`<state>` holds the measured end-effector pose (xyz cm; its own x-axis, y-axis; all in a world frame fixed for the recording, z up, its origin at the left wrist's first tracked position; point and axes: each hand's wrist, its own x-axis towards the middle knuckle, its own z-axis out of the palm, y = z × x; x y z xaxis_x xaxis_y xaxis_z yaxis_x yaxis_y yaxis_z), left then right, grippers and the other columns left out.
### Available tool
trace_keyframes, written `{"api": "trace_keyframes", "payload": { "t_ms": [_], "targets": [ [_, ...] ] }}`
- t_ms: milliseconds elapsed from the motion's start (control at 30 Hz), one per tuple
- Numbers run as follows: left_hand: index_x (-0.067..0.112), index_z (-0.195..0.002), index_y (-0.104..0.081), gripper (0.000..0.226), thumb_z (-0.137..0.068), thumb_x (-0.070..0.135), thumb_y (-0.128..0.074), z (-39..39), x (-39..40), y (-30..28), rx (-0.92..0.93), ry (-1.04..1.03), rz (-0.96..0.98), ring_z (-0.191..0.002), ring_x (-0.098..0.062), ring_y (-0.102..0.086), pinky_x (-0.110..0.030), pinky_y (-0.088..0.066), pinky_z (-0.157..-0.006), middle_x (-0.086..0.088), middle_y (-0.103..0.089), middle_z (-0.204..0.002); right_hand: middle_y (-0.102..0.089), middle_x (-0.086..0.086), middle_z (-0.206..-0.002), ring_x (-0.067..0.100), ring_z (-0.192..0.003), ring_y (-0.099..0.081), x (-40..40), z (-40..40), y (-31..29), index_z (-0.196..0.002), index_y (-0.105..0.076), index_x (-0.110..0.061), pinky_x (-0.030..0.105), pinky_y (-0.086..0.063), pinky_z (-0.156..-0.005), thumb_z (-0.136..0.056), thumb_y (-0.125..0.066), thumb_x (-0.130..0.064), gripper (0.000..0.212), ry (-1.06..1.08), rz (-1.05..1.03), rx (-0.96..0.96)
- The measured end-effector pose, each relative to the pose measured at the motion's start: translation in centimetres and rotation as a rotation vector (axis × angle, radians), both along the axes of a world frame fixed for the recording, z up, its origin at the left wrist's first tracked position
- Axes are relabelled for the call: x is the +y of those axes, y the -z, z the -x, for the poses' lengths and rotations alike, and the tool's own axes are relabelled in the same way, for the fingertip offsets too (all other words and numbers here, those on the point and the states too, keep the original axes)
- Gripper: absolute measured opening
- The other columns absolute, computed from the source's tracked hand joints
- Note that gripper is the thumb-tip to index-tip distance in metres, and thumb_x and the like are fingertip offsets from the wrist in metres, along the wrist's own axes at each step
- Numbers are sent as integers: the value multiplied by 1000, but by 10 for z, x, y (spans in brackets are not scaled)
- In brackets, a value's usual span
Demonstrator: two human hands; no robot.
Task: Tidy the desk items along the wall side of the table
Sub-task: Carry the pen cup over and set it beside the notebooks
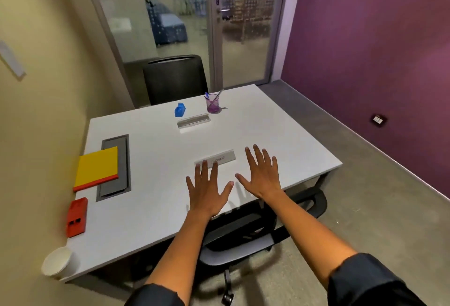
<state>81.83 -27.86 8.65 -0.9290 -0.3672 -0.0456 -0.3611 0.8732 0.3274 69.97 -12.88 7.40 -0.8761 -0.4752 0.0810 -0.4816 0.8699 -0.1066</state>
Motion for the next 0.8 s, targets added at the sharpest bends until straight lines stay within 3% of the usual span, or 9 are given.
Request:
{"api": "trace_keyframes", "payload": {
  "t_ms": [367, 800],
  "targets": [
    [33, -153, 4, 84, -84, 78, -13, 134, 200, -1, 16, 163, -27, -150, -24, 16, -56, 5, -120, -1, 14, -163, 5, 4, -166, 32, -152, -3, 233, 112, -4, -156, 6, -28, 56, -8, -120, -89, -27, -75, 89, 218, 10, 9],
    [31, -154, 2, 83, -87, 76, -18, 271, 384, 47, -96, 375, -11, -150, -27, 13, -58, 1, -119, -3, 12, -164, -2, 5, -165, 31, -151, -8, 427, 192, 46, -156, -1, -28, 57, -9, -120, -86, -35, -74, 91, 405, 64, -96]
  ]
}}
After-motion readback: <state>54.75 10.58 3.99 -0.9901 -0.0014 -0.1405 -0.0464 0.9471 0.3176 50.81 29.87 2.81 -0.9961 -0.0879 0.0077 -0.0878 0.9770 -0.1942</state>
